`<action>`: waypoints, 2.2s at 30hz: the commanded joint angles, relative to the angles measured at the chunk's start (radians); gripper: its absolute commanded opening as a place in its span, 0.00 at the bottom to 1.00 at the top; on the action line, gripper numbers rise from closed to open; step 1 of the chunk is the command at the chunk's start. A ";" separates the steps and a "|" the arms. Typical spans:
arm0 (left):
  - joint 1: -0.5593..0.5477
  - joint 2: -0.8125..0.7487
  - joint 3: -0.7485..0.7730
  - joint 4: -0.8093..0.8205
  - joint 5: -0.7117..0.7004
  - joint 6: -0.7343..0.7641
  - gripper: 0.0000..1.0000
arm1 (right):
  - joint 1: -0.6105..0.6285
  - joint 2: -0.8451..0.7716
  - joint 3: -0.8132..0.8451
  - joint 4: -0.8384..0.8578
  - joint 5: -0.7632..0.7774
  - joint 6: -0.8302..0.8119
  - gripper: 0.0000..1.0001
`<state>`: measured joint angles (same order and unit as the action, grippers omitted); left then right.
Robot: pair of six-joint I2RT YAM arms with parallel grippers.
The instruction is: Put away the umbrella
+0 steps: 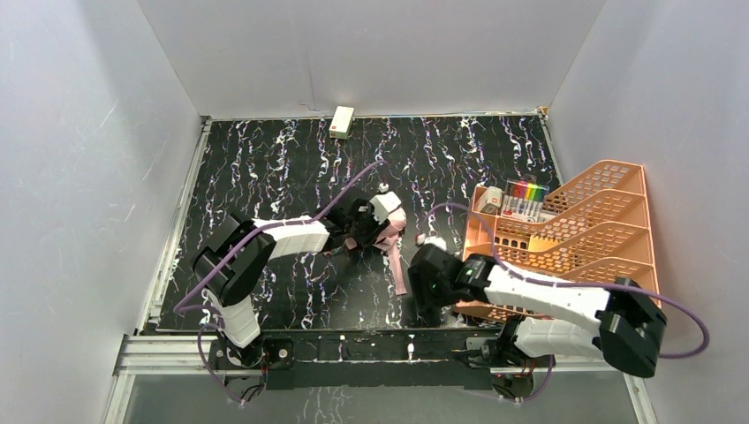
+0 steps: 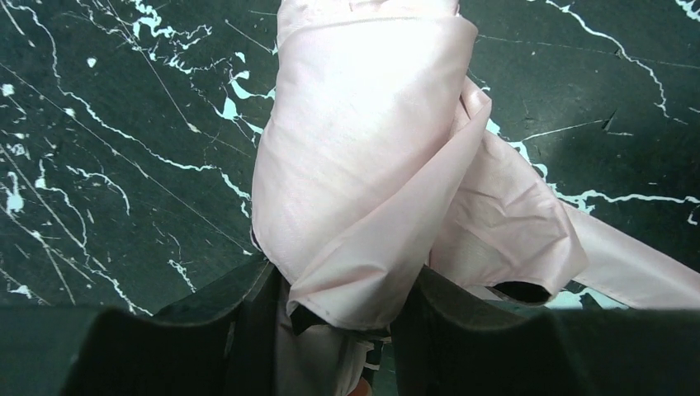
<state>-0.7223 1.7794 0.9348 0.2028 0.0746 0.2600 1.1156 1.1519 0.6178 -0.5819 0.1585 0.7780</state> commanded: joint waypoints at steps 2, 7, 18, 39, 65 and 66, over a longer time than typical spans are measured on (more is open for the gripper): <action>-0.023 0.028 -0.119 -0.119 -0.146 0.100 0.00 | -0.269 -0.135 0.086 0.014 0.042 -0.156 0.73; -0.083 -0.019 -0.176 -0.017 -0.162 0.211 0.00 | -0.475 -0.133 0.118 0.259 0.004 -0.302 0.77; -0.239 0.012 -0.356 0.279 -0.449 0.524 0.00 | -0.656 0.083 0.223 0.590 -0.336 -0.819 0.87; -0.319 0.055 -0.464 0.553 -0.551 0.669 0.00 | -0.642 0.525 0.511 0.436 -0.935 -1.379 0.91; -0.330 0.048 -0.466 0.570 -0.558 0.664 0.00 | -0.533 0.895 0.747 0.036 -0.762 -1.507 0.64; -0.330 0.045 -0.465 0.572 -0.561 0.662 0.00 | -0.533 0.902 0.751 0.024 -0.755 -1.508 0.61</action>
<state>-1.0496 1.7947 0.5102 0.9379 -0.4919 0.9386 0.5621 1.9846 1.3624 -0.5014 -0.7349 -0.6773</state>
